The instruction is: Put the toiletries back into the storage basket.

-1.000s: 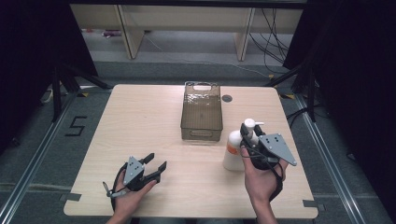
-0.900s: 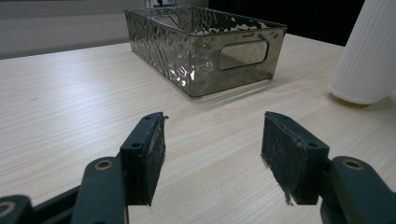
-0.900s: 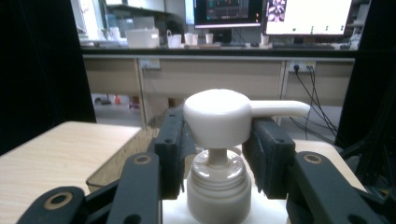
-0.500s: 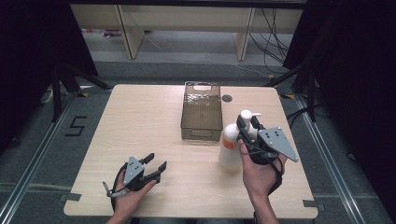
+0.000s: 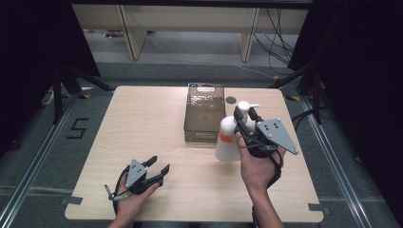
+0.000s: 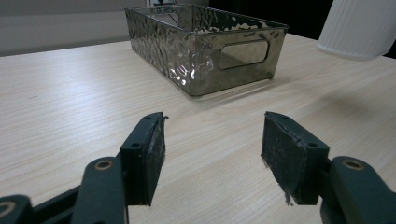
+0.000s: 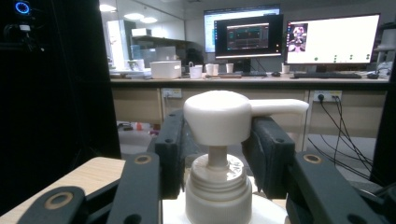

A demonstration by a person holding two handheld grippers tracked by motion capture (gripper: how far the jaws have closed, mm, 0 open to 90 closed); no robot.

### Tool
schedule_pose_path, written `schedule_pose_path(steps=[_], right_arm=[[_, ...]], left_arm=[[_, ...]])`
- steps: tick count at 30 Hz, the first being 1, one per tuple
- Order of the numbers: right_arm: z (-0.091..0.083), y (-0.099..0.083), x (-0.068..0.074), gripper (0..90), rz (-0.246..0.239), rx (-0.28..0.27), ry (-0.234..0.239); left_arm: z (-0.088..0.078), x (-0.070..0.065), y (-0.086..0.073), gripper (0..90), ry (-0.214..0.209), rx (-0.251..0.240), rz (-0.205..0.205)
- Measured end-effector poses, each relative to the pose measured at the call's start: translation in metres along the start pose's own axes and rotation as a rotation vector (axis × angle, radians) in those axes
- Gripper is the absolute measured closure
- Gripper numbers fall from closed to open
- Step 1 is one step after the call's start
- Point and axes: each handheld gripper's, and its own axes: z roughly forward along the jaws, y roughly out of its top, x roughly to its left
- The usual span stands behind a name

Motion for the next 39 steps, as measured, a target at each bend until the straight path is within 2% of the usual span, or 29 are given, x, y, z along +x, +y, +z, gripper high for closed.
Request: schedule_pose_path(steps=[1, 8, 9, 10, 11, 12, 16, 17, 18, 21, 22, 23, 26, 27, 33, 39], right_arm=[[0.001, 0.001, 0.002, 60.3, 0.014, 0.003, 0.003], [0.007, 0.008, 0.006, 60.4, 0.007, -0.018, 0.013], [0.008, 0.008, 0.005, 60.4, -0.008, -0.014, 0.01], [0.009, 0.009, 0.006, 60.4, 0.011, -0.022, 0.011], [0.009, 0.01, 0.005, 60.4, 0.003, -0.013, 0.014], [0.01, 0.011, 0.007, 60.4, 0.017, -0.021, 0.015], [0.014, 0.014, 0.005, 60.4, -0.002, -0.047, 0.011], [0.015, 0.016, 0.007, 60.4, 0.019, -0.039, 0.018], [0.016, 0.017, 0.005, 60.4, -0.005, -0.057, 0.011], [0.019, 0.021, 0.007, 60.4, 0.006, -0.05, 0.013], [0.021, 0.022, 0.007, 60.4, -0.007, -0.067, 0.011], [0.021, 0.023, 0.009, 60.4, 0.012, -0.053, 0.013], [0.025, 0.026, 0.01, 60.4, 0.012, -0.072, 0.022], [0.026, 0.027, 0.01, 60.4, -0.004, -0.075, 0.021], [0.031, 0.03, 0.013, 60.4, 0.013, -0.079, 0.026], [0.035, 0.034, 0.014, 60.4, 0.008, -0.088, 0.024]], left_arm=[[0.0, 0.0, 0.0, 39.1, -0.001, 0.0, 0.0], [0.0, 0.0, 0.0, 39.1, -0.001, -0.001, 0.0], [0.0, 0.0, 0.0, 39.1, -0.001, 0.001, -0.001], [0.0, 0.0, 0.0, 39.1, -0.001, 0.001, -0.001], [0.0, 0.0, 0.0, 39.1, 0.0, 0.001, -0.001], [0.0, 0.0, 0.0, 39.1, -0.001, 0.0, -0.001], [0.0, 0.0, 0.0, 39.1, 0.0, -0.002, 0.004], [0.0, 0.0, 0.0, 39.1, 0.0, -0.003, 0.004], [0.0, 0.0, 0.0, 39.1, 0.0, -0.002, 0.003], [0.001, 0.0, 0.0, 39.1, -0.002, -0.002, 0.004], [0.0, 0.0, 0.0, 39.1, -0.002, -0.002, 0.005], [0.0, 0.0, 0.0, 39.1, -0.003, -0.001, 0.006], [0.0, 0.0, 0.0, 39.1, -0.004, -0.002, 0.003], [0.0, 0.0, 0.0, 39.1, -0.003, -0.001, 0.002], [0.0, 0.0, 0.0, 39.1, -0.003, -0.001, 0.006], [0.0, 0.0, 0.0, 39.1, -0.004, -0.001, 0.001]])
